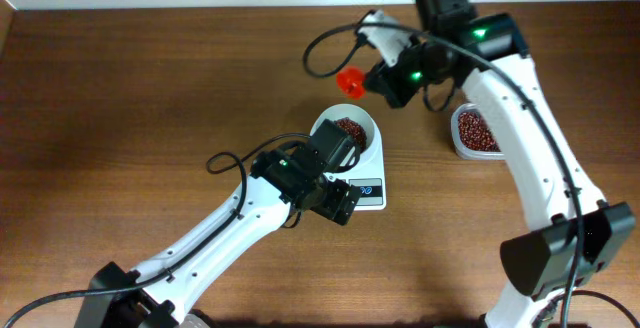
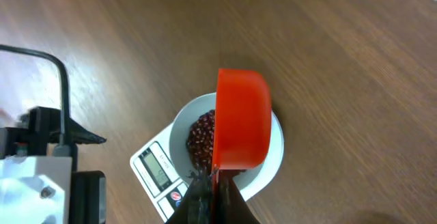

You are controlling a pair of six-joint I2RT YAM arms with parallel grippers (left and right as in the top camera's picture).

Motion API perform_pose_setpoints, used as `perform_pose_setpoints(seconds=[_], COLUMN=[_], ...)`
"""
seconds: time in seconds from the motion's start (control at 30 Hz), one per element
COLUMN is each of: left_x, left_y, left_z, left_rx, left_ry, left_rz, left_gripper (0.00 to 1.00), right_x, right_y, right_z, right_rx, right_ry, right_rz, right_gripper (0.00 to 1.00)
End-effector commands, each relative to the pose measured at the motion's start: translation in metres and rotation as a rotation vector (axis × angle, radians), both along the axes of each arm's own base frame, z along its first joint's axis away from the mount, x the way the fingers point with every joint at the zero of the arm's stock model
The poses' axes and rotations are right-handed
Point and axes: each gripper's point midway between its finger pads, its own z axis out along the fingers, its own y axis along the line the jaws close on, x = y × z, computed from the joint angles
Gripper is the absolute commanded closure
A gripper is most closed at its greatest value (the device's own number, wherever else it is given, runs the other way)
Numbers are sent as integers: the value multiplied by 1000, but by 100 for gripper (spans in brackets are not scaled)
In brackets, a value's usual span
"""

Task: Scoop item into bowl and weigh 50g on scale
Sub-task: 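Lower and tilt the red scoop further over the bowl with the right gripper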

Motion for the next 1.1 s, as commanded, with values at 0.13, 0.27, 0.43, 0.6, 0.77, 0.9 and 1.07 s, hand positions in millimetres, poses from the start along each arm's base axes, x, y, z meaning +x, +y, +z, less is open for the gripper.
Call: perform_pose_setpoints(seconds=[0.13, 0.27, 0.43, 0.6, 0.77, 0.9, 1.07], left_x=[5, 5, 5, 5, 5, 5, 5], left_y=[-2, -2, -2, -2, -2, -2, -2], left_z=[4, 4, 4, 4, 4, 4, 4], left_rx=[-4, -4, -4, -4, -4, -4, -4], left_ry=[-14, -14, -14, -14, -14, -14, -14], left_rz=[14, 14, 14, 14, 14, 14, 14], left_gripper=[1, 1, 1, 1, 1, 1, 1], right_x=[-8, -12, -12, -13, -19, -23, -22], right_y=[-17, -18, -18, -11, 2, 6, 12], right_z=[33, 30, 28, 14, -2, -18, -30], right_rx=[178, 170, 159, 11, -180, -284, -297], right_ry=[38, 65, 63, 26, -36, -44, -23], right_rz=[1, 0, -2, -6, 7, 16, 29], right_gripper=[96, 96, 96, 96, 96, 96, 96])
